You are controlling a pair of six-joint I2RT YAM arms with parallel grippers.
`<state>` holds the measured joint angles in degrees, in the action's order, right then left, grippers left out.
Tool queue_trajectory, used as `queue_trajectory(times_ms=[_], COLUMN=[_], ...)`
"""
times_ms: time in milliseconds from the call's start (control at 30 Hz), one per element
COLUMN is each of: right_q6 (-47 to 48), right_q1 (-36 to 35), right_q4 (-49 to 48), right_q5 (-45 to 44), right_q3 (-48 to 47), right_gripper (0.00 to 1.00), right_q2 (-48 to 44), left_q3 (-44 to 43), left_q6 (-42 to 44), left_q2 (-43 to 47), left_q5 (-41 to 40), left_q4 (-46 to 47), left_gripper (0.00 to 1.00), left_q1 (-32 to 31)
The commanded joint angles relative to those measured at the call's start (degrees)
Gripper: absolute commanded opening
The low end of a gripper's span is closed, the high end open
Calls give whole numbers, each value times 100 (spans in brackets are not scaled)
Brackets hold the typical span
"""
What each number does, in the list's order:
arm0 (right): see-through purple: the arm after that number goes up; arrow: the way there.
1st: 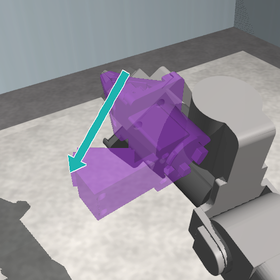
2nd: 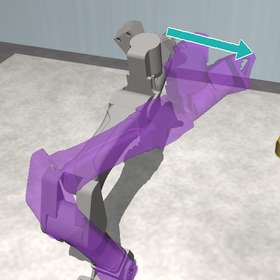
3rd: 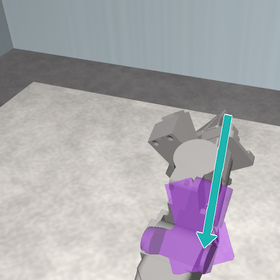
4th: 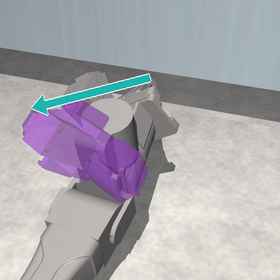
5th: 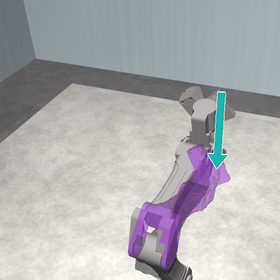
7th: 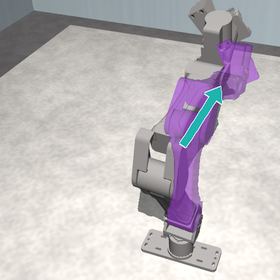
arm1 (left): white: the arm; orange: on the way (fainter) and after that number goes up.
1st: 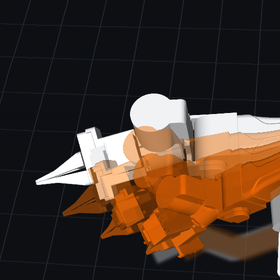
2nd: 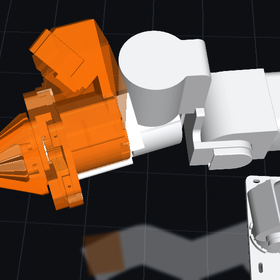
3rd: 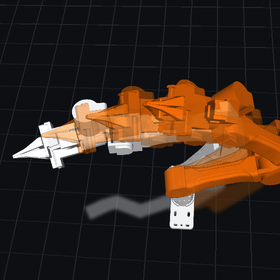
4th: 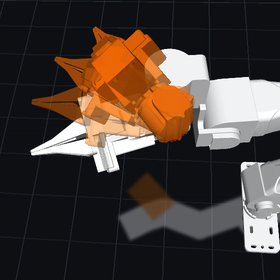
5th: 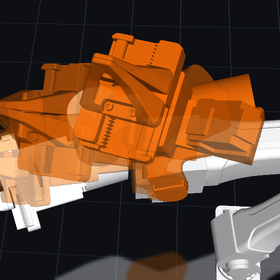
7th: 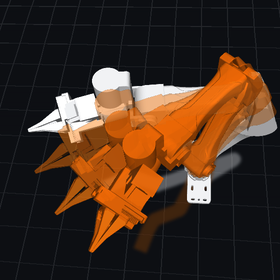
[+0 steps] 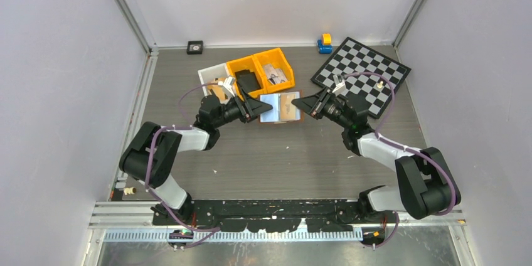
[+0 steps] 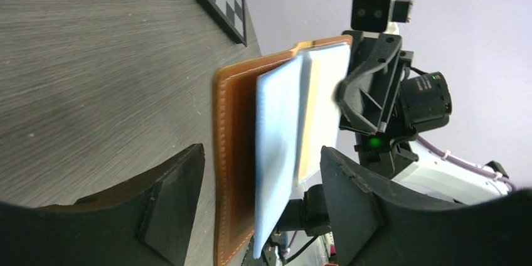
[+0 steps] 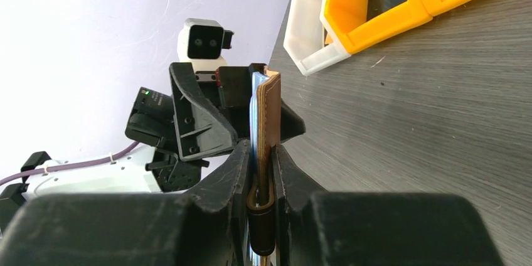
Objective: Take the credit cards out of the card holder
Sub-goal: Remove the credit card from the card holder.
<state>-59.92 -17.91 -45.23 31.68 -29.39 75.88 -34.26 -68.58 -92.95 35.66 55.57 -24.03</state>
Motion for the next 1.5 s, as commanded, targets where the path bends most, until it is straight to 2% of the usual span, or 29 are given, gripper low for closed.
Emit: queue_trajectory(times_ms=[0,33,133,167,233,267,333,400,500,600,667,733,800,867,900,1033,1167,1300,1467], right_q6=[17,37,143,184,240,244,252,259,228,63,-7,-41,-39,-22,-2,172,430,473,387], right_q1=[-73,-87,-159,-184,-254,-285,-323,-327,-332,-350,-369,-365,-368,-370,-371,-369,-370,-367,-365], right_q4=[-346,-336,-247,-186,-89,-86,-94,-105,-176,-391,-475,-520,-513,-454,-404,-60,453,569,495], right_q5=[118,119,128,123,121,119,127,112,151,259,305,312,289,258,220,9,-285,-351,-265], right_q3=[-187,-194,-261,-299,-353,-369,-380,-371,-374,-391,-409,-402,-393,-392,-399,-370,-340,-331,-348], right_gripper=[0,1,1,0,0,0,1,1,0,1,0,1,2,9,15,39,50,48,35], right_q2=[109,145,244,260,318,348,397,417,479,587,649,688,692,677,663,512,211,66,69], left_q3=[-267,-292,-355,-372,-431,-452,-484,-508,-582,-684,-708,-700,-696,-730,-753,-714,-651,-591,-569], left_q6=[-12,5,36,31,-1,-22,-20,67,277,256,200,222,265,281,258,226,291,360,518], left_q2=[-34,-60,-128,-154,-200,-224,-251,-251,-273,-373,-413,-389,-382,-410,-424,-351,-165,19,186], left_q5=[349,360,405,425,482,524,557,552,522,622,677,666,635,632,670,652,597,531,420], left_q4=[551,551,551,551,551,551,485,311,-46,-90,-9,2,-67,-157,-182,-212,-409,-542,-809], left_gripper=[59,54,29,26,27,31,48,50,45,44,39,31,15,2,0,0,0,0,0], left_q1=[-161,-190,-225,-225,-233,-234,-229,-233,-240,-272,-285,-286,-286,-286,-280,-238,-119,-68,-67])
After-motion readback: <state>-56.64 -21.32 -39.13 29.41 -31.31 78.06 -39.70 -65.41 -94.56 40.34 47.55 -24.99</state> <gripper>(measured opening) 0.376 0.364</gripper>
